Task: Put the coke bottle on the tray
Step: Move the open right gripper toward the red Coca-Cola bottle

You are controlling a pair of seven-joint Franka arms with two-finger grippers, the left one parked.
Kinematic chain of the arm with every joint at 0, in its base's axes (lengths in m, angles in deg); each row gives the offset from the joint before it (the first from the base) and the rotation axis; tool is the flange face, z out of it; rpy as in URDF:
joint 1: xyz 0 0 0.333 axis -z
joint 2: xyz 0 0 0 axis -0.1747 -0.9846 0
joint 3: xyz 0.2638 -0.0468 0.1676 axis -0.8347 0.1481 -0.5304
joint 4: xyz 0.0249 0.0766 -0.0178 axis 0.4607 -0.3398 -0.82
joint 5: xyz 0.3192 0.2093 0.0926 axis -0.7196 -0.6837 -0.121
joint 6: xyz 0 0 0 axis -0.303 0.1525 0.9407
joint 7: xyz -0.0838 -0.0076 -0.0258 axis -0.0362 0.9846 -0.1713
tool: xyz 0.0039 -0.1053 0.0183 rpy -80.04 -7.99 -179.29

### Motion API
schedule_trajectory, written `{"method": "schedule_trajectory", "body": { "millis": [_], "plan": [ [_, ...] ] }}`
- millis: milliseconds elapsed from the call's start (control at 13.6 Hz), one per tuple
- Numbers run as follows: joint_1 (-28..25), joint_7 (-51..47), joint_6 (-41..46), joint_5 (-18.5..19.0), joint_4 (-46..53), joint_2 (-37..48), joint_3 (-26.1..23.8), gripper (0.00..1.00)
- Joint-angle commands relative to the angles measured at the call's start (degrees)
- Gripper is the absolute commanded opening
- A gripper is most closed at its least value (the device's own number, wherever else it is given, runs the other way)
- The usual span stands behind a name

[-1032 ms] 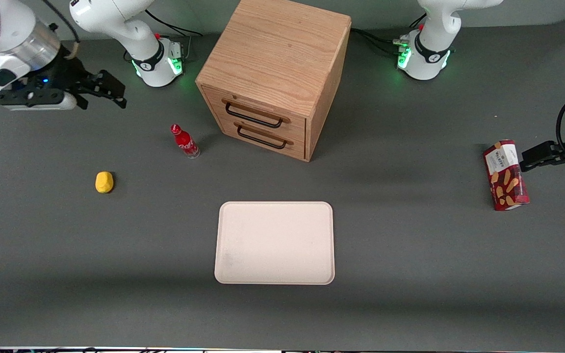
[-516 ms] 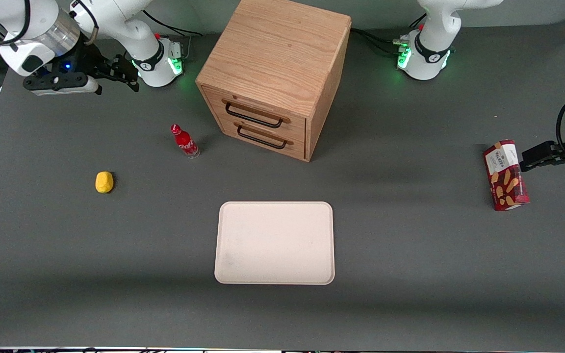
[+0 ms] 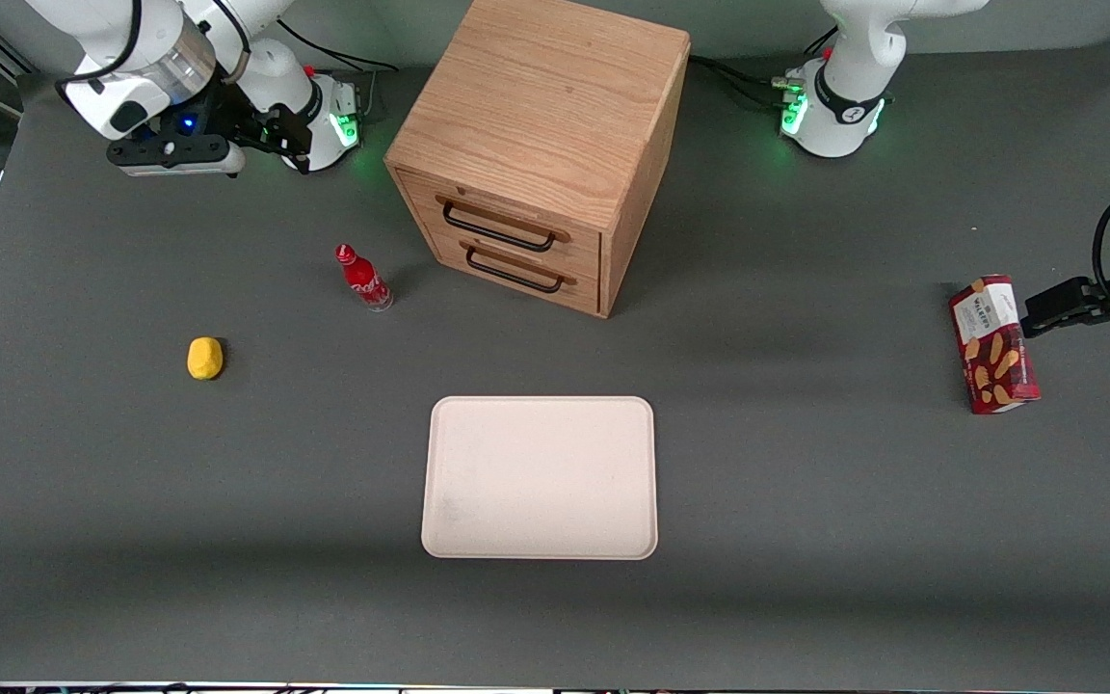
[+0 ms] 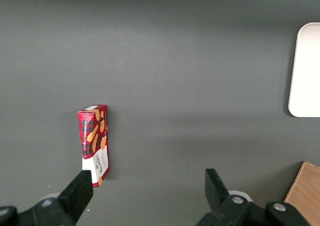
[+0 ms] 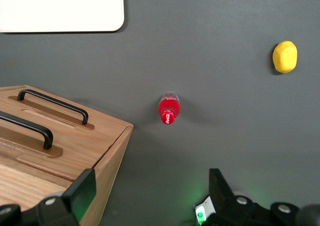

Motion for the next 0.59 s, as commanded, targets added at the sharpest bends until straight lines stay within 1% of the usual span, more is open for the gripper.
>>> {"method": "schedule_trajectory", "body": {
  "millis": [0,221,516],
  "plan": [
    [-0.65,-1.87,-3.11,1.32,-4.44,2.29,0.03,1.0],
    [-0.65,-1.34,-6.88,2.81,-8.39,3.08,-0.32,1.0],
    [-0.65,-1.34,-12.42,2.81,-12.96,3.08,-0.76,1.0]
  ]
}}
